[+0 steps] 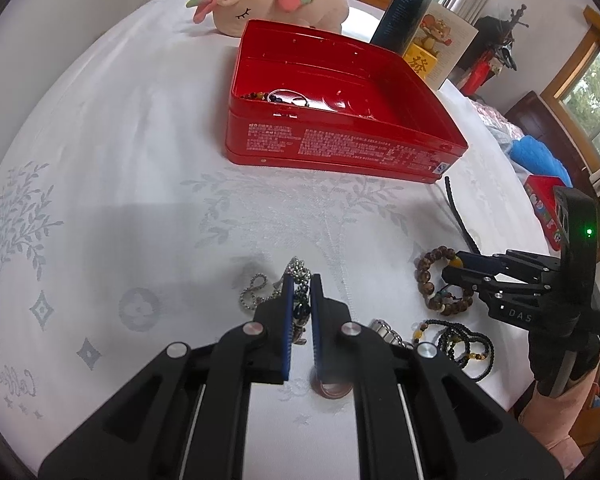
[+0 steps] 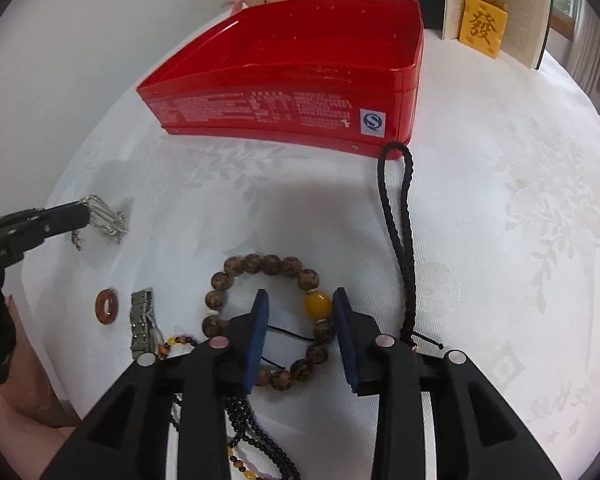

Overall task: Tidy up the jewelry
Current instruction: 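Grasp the wooden bead bracelet with yellow bead using the right tool, then carry the chain and wooden bracelet into the red tin and release both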

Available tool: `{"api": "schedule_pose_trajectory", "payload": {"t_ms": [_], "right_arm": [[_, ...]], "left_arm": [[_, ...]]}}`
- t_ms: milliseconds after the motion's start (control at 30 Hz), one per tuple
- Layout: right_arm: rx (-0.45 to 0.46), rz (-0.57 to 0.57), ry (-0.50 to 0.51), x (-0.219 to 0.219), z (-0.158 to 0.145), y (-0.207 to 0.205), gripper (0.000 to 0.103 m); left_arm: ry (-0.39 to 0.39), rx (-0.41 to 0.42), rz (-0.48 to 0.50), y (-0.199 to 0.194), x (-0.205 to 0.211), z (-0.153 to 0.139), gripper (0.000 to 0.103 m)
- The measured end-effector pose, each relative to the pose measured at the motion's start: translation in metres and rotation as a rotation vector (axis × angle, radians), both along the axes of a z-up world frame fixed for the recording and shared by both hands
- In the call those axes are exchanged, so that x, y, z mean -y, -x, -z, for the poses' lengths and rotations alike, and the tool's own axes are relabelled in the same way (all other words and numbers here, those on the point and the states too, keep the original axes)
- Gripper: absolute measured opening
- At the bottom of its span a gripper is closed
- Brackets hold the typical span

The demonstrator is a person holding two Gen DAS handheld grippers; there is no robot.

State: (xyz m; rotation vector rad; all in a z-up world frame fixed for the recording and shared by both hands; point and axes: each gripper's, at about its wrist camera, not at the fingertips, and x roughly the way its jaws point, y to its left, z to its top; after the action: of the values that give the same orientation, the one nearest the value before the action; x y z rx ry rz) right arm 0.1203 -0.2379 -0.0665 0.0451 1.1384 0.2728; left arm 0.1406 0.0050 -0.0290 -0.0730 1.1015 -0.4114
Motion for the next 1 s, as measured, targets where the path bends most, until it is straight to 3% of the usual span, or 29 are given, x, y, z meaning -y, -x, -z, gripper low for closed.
{"api": "schedule_pose_trajectory", "payload": {"t_ms": [67,100,233,467,700,1000], "right_arm": [[0.003,0.009,-0.003,0.002,0.000,-0.001,0.016],[0.000,0.013,-0.019,0.003,0.000,-0.001,0.013],[0.038,0.027,-0.082,0.011,-0.011,0.003,0.013],[0.156,0.014,-0.188,0.018,-0.060,0.017,0.013],[0.247,0.008,-0.171,0.015,-0.101,0.018,0.013],[0.304,0.024,-0.171,0.016,-0.137,-0.019,0.013]], "left_arm": [[0.000,-0.001,0.000,0.000,0.000,0.000,0.006],[0.000,-0.003,0.000,0.000,0.000,0.000,0.006],[0.001,-0.003,0.000,0.000,-0.001,0.000,0.006],[0.010,0.025,0.002,0.002,-0.001,-0.012,0.006],[0.016,0.092,0.026,0.000,0.008,-0.044,0.006],[0.026,0.163,0.061,-0.024,0.030,-0.088,0.007]]}}
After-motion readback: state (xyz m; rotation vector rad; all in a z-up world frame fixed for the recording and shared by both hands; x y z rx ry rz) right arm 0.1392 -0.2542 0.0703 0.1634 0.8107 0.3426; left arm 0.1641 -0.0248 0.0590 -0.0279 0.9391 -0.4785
